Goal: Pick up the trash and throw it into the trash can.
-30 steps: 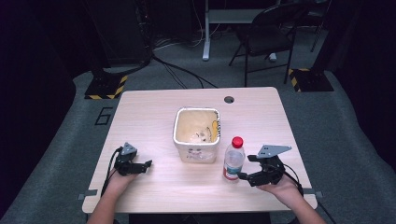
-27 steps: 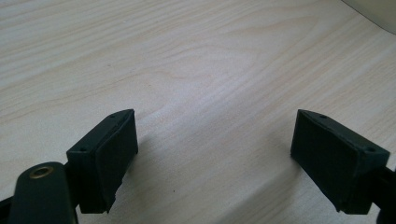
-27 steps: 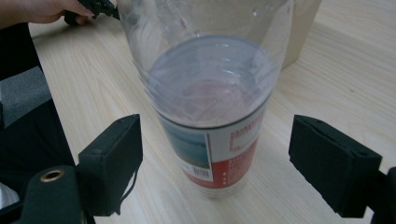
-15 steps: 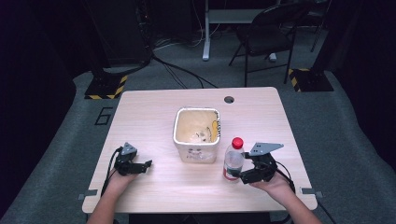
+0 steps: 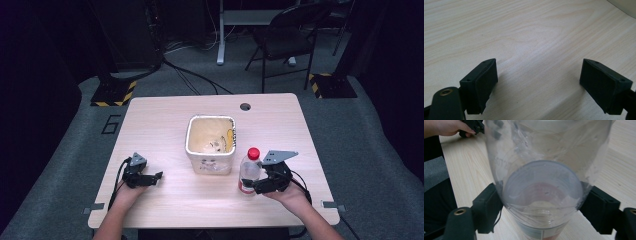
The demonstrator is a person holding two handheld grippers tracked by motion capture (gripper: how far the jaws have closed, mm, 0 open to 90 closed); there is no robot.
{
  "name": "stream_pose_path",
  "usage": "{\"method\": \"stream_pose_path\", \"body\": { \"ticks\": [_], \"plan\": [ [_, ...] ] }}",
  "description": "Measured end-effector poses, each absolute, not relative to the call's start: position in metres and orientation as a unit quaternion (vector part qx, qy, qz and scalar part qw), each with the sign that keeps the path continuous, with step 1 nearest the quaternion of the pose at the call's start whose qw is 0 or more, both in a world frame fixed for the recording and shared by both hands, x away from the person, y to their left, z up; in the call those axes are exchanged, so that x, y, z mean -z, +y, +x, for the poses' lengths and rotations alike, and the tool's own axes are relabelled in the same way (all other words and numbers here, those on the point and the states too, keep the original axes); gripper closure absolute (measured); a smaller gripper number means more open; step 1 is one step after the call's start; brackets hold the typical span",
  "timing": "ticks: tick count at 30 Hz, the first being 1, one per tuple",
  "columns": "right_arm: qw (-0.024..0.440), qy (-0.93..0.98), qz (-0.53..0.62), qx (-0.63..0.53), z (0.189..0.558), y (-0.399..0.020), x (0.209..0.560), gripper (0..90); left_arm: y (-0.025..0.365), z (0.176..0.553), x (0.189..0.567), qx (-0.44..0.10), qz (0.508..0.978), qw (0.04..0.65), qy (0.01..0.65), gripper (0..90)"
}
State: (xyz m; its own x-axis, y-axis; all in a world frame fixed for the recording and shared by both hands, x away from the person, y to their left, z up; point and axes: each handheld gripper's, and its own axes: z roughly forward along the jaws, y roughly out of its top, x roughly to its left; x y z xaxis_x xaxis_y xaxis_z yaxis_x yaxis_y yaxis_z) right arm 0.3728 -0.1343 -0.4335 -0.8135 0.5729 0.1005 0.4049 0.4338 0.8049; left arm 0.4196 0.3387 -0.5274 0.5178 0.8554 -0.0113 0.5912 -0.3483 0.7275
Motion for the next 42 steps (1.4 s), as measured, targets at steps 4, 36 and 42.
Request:
{"method": "stream_pose_path", "body": {
  "ticks": [4, 36, 42],
  "plan": [
    [0.098, 0.842, 0.288, -0.445, 0.372, -0.134, 0.432, 25.6, 0.339, 0.420, 0.527, -0.191, 0.799, 0.347, 0.453, 14.7],
    [0.104, 0.843, 0.266, -0.455, 0.376, -0.127, 0.377, 26.5, 0.339, 0.420, 0.527, -0.190, 0.799, 0.347, 0.452, 14.6],
    [0.102, 0.846, 0.260, -0.455, 0.377, -0.125, 0.364, 26.6, 0.339, 0.420, 0.527, -0.190, 0.799, 0.347, 0.452, 14.7]
  ]
}}
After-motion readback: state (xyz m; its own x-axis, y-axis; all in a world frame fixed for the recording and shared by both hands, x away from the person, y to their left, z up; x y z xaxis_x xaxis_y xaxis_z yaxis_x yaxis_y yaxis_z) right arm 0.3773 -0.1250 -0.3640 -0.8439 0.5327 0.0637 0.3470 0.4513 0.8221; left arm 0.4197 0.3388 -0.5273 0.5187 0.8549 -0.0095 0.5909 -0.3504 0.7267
